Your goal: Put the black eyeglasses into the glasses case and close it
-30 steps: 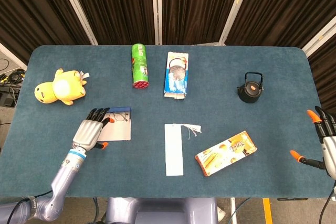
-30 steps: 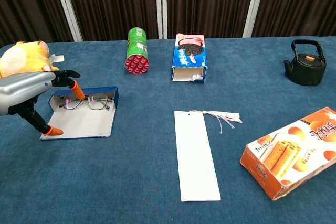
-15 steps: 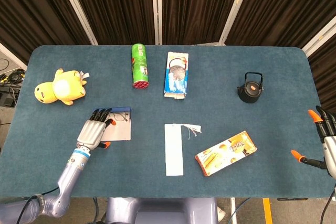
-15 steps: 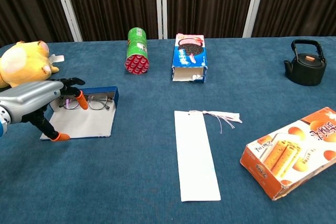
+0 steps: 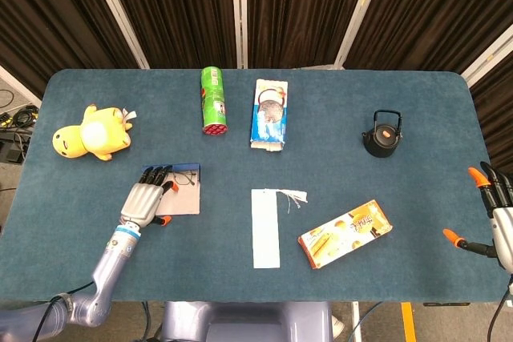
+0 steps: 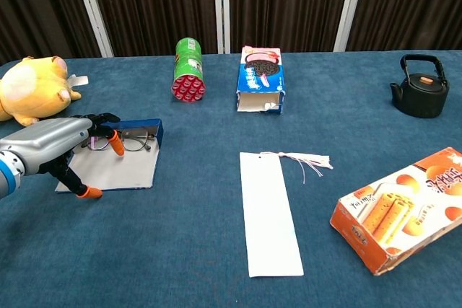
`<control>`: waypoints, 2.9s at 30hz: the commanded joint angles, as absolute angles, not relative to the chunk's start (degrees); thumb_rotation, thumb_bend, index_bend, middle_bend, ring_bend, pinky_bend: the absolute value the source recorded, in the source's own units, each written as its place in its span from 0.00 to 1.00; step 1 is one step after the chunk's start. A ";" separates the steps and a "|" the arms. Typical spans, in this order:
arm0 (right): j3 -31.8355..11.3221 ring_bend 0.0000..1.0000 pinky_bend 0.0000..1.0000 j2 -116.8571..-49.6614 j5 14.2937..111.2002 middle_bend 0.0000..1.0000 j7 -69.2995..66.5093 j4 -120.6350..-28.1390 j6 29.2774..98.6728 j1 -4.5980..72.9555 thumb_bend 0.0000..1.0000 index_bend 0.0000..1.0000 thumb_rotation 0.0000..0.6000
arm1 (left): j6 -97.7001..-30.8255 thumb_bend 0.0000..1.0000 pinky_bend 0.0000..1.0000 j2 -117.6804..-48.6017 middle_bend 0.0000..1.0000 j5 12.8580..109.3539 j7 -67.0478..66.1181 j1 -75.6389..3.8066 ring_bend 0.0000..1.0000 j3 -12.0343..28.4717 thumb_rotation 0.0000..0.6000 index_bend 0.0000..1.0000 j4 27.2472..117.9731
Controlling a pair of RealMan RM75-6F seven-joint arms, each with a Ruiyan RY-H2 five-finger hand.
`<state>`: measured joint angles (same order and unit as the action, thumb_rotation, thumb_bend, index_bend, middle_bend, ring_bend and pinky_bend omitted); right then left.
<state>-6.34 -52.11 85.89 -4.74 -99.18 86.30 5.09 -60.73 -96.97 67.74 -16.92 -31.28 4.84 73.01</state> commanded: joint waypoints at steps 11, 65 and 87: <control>-6.35 0.00 0.00 -52.35 85.69 0.00 -4.34 -98.99 86.02 5.25 0.00 0.01 1.00 | -59.67 0.30 0.00 -98.55 0.00 69.18 -14.45 -30.86 0.00 4.67 1.00 0.33 69.69; -6.13 0.00 0.00 -52.96 85.55 0.00 -2.94 -99.14 85.30 5.62 0.00 0.01 1.00 | -58.67 0.53 0.00 -96.49 0.00 66.64 -14.82 -31.82 0.00 7.17 1.00 0.60 72.55; -5.74 0.00 0.00 -52.35 87.21 0.00 -3.56 -100.09 86.86 4.99 0.00 0.01 1.00 | -61.41 0.52 0.00 -77.03 0.00 66.31 -19.18 -27.84 0.00 4.52 1.00 0.66 96.53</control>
<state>-5.74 -52.35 87.21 -3.56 -100.08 86.86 5.00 -62.23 -77.90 67.25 -18.47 -27.97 4.96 95.63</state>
